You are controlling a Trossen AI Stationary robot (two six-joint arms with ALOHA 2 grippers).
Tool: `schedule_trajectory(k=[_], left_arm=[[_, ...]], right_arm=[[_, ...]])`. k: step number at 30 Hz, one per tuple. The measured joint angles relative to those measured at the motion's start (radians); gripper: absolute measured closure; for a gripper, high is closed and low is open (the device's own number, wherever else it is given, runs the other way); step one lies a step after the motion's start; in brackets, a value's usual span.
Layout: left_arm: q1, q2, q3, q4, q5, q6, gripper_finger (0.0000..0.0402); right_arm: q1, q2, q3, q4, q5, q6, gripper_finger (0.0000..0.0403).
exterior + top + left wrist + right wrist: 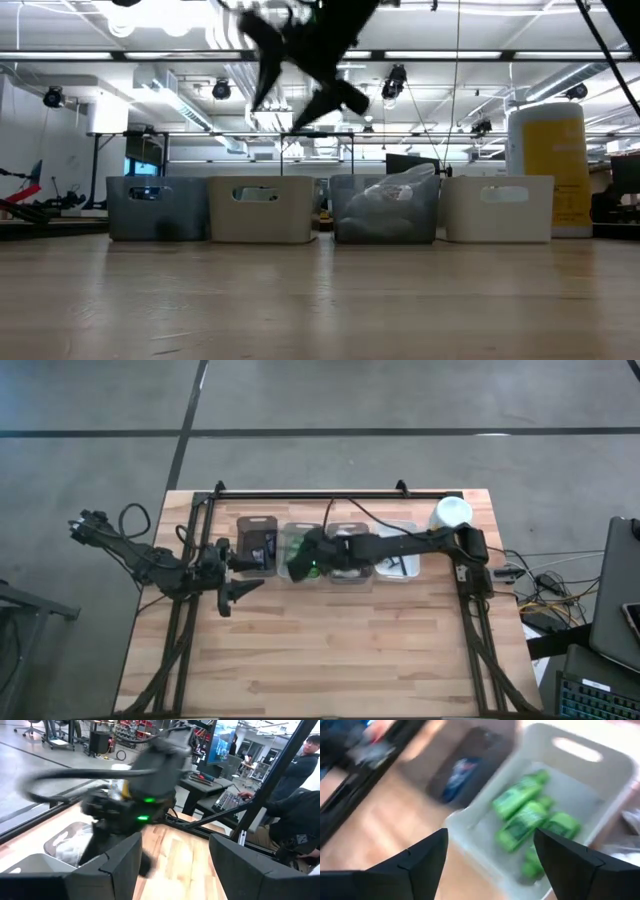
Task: Pick & Place Travel size toiletries
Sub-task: Return to Home Position
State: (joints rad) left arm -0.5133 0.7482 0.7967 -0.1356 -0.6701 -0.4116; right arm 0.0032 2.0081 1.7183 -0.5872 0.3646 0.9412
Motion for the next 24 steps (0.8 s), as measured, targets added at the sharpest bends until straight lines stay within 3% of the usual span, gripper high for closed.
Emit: schedule_trajectory(k=[6,12,19,24], left_arm=[[0.0,0.0,-0.001,-0.002,-0.003,0.043,0.0165],[0.0,0.0,-0.001,0.0,-0.003,0.04,0.0165],[0.0,0.001,-0.001,-0.001,-0.002,0.015,0.0165],[0.0,0.001,-0.001,-0.003,-0.001,0.011,0.0165]], right_arm=[[0.089,-0.042,0.066,-0.01,-0.064,-0.245,0.0093],[0.171,-0.12,0.116,0.0,-0.224,-0.214,0.0074],[0.268,-0.181,0.096,0.029,-0.237,-0.191,0.005],[0.308,-0.193,-0.022,0.272,-0.235,-0.178,0.0042]])
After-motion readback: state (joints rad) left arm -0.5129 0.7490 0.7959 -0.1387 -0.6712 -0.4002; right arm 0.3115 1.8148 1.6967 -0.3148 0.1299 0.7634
